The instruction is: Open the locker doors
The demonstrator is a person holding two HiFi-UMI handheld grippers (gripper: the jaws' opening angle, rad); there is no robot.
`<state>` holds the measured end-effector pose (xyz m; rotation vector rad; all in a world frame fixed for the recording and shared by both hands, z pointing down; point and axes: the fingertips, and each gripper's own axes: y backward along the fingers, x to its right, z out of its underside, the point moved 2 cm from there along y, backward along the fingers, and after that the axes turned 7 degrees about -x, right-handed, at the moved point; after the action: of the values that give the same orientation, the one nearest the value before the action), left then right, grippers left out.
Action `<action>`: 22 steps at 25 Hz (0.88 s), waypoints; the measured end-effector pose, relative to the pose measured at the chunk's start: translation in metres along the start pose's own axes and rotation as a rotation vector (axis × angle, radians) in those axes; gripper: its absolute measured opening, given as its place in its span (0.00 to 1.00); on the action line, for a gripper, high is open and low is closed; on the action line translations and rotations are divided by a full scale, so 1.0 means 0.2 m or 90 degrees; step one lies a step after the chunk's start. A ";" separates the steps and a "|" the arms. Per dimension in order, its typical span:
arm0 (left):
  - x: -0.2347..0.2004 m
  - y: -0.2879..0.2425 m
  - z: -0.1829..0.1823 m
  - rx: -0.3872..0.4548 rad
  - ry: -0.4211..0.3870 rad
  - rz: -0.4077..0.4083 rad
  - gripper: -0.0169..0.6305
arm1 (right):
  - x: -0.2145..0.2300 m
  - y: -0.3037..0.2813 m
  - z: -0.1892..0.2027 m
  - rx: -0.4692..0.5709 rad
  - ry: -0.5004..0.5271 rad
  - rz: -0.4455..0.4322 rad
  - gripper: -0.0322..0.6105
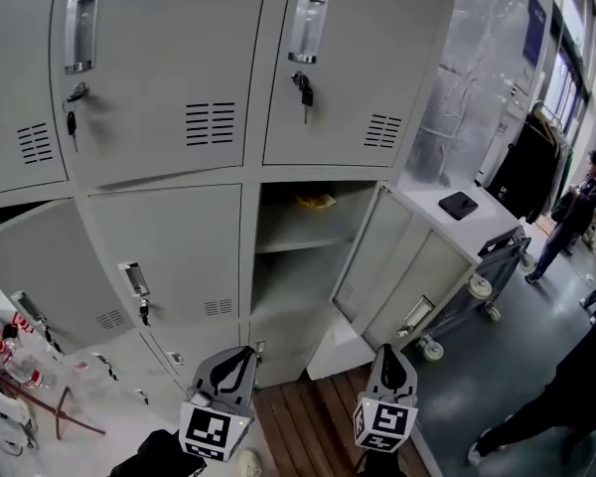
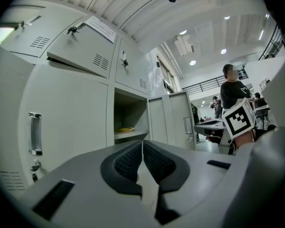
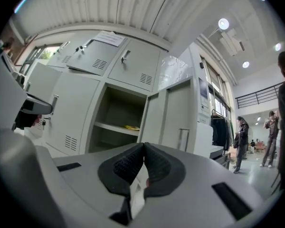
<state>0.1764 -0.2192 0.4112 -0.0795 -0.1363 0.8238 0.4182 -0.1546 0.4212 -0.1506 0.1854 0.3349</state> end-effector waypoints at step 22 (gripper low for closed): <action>-0.40 0.95 0.12 -0.017 0.008 -0.206 0.07 | -1.15 0.48 -0.12 0.054 0.003 -0.289 0.07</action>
<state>-0.0179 -0.1490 0.4050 -0.0845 -0.1440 0.4986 0.1686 -0.1403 0.4340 -0.1050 0.1640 -0.1253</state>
